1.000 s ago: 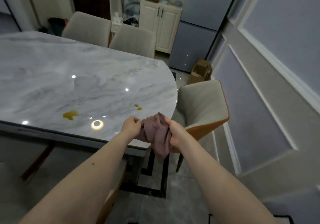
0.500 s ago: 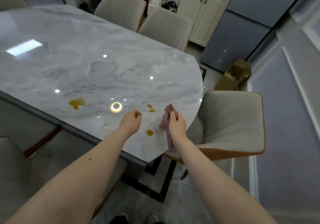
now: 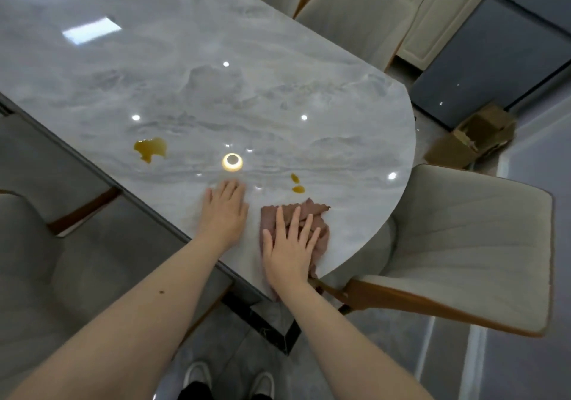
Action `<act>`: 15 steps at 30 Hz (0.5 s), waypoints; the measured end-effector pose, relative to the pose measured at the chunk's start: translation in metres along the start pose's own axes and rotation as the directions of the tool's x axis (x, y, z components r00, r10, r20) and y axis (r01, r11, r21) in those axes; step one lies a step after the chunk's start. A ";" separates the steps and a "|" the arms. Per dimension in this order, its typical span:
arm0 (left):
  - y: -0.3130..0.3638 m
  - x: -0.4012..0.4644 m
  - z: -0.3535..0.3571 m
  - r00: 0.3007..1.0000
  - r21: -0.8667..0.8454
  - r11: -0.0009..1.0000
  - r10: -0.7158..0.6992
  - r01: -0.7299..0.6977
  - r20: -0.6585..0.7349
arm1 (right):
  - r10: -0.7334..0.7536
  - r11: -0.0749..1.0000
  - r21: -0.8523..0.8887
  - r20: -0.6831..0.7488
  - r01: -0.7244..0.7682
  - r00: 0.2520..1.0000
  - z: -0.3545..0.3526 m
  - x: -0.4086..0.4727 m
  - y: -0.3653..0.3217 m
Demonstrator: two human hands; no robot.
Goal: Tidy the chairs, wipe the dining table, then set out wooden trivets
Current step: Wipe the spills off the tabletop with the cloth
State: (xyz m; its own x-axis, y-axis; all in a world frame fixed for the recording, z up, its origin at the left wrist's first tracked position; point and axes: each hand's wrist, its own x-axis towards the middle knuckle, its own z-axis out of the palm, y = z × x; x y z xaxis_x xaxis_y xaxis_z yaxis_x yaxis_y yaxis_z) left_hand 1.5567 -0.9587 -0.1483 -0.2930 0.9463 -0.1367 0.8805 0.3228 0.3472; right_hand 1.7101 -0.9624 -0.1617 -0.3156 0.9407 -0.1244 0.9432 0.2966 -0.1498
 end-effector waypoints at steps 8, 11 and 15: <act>-0.026 0.055 0.018 0.993 0.112 0.992 0.067 -0.056 -0.099 | 0.343 0.939 0.064 -0.132 -0.337 0.930 0.007 0.081 0.005; -0.030 0.054 0.022 0.987 0.140 0.988 0.079 -0.059 -0.141 | 0.388 0.922 0.045 -0.084 -0.385 0.918 -0.001 0.131 0.006; -0.030 0.054 0.024 0.984 0.164 0.985 0.077 -0.050 -0.160 | 0.205 0.979 0.018 -0.084 -0.204 0.975 -0.005 0.168 -0.021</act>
State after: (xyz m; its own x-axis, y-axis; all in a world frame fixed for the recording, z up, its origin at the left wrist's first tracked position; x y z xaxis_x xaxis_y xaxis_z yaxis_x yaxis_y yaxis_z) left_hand 1.5230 -0.9178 -0.1885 -0.2803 0.9590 0.0407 0.9433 0.2674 0.1967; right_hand 1.6378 -0.8098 -0.1742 -0.1058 0.9920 -0.0691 0.9857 0.0955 -0.1386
